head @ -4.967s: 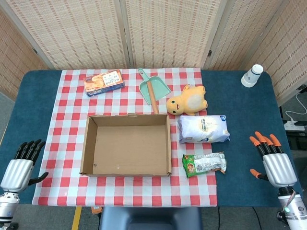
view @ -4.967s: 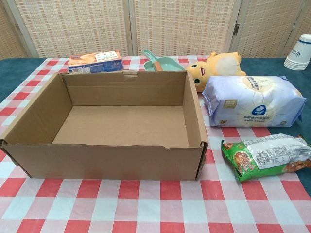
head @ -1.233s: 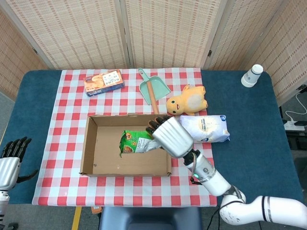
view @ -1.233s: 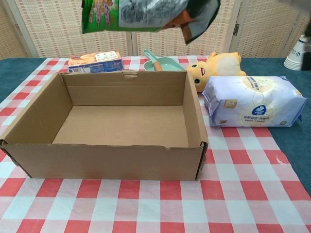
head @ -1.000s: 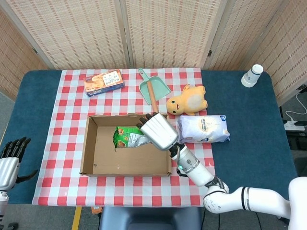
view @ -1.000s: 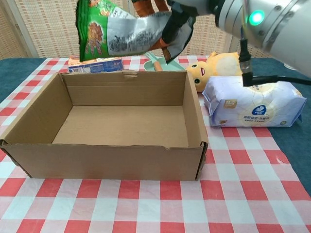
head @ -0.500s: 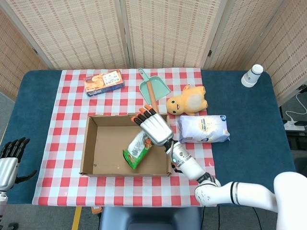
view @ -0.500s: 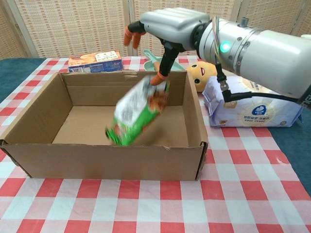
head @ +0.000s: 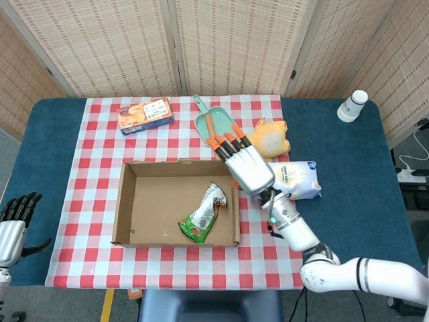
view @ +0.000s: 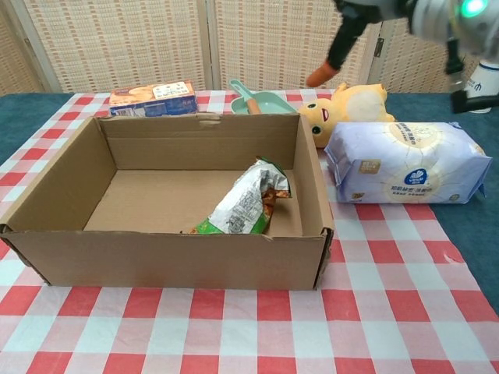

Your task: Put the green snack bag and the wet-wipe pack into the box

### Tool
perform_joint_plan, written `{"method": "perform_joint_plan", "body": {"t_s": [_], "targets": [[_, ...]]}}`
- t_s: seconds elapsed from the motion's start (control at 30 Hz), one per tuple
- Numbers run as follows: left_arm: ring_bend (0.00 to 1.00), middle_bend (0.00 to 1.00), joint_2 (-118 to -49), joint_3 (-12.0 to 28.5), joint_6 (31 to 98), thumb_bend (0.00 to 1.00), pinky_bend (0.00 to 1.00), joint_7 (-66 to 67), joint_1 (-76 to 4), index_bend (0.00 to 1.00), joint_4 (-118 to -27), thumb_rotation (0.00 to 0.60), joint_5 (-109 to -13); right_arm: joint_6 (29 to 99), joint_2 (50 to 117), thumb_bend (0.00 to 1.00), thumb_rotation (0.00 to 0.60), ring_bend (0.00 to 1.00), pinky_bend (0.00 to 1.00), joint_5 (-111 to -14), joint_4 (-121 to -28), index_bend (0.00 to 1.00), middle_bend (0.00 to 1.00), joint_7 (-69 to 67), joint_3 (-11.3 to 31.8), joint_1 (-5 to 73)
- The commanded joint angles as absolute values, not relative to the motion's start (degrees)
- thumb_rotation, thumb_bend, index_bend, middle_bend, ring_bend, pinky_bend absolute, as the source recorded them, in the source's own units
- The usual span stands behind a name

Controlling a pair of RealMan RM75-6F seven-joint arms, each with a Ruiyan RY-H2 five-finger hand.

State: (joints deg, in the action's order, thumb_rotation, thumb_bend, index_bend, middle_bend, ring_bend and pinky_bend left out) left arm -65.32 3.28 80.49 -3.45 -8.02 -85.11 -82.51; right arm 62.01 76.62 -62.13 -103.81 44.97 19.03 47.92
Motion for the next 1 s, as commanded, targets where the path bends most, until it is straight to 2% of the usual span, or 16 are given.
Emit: {"method": "perform_joint_plan", "body": {"t_s": [0.03, 0.17, 0.37, 0.63, 0.83, 1.0], "targets": [[0.0, 0.0, -65.32, 3.28, 80.49, 0.17, 0.04, -3.45, -8.02, 0.0, -85.11, 0.6, -82.51, 64.57, 68.75, 0.0, 0.6, 0.0, 0.0, -56.0, -108.53, 0.02, 0.1, 49.18, 17.03, 44.14], [0.0, 0.0, -65.32, 3.29, 80.48, 0.17, 0.04, -3.45, -8.02, 0.0, -85.11, 0.6, -82.52, 63.89, 63.39, 0.0, 0.6, 0.0, 0.0, -50.02, -110.09, 0.0, 0.1, 48.87, 14.68, 41.74], [0.0, 0.0, -65.32, 3.29, 80.48, 0.17, 0.04, -3.45, -8.01, 0.0, -85.11, 0.6, -82.52, 61.78, 60.89, 0.0, 0.6, 0.0, 0.0, -47.5, -108.55, 0.0, 0.09, 42.9, 11.9, 39.1], [0.0, 0.0, -65.32, 3.3, 80.47, 0.17, 0.04, -3.45, -8.01, 0.0, -85.11, 0.6, -82.53, 56.08, 63.11, 0.0, 0.6, 0.0, 0.0, -48.67, -101.67, 0.0, 0.08, 34.91, 10.22, 39.25], [0.0, 0.0, -65.32, 3.31, 80.47, 0.17, 0.04, -3.45, -8.0, 0.0, -85.11, 0.6, -82.53, 51.84, 68.11, 0.0, 0.6, 0.0, 0.0, -50.35, -93.61, 0.0, 0.08, 29.28, 9.3, 40.22], [0.0, 0.0, -65.32, 3.31, 80.47, 0.17, 0.04, -3.44, -8.0, 0.0, -85.11, 0.6, -82.53, 50.39, 70.58, 0.0, 0.6, 0.0, 0.0, -52.25, -90.81, 0.0, 0.08, 27.09, 8.55, 40.8]]}}
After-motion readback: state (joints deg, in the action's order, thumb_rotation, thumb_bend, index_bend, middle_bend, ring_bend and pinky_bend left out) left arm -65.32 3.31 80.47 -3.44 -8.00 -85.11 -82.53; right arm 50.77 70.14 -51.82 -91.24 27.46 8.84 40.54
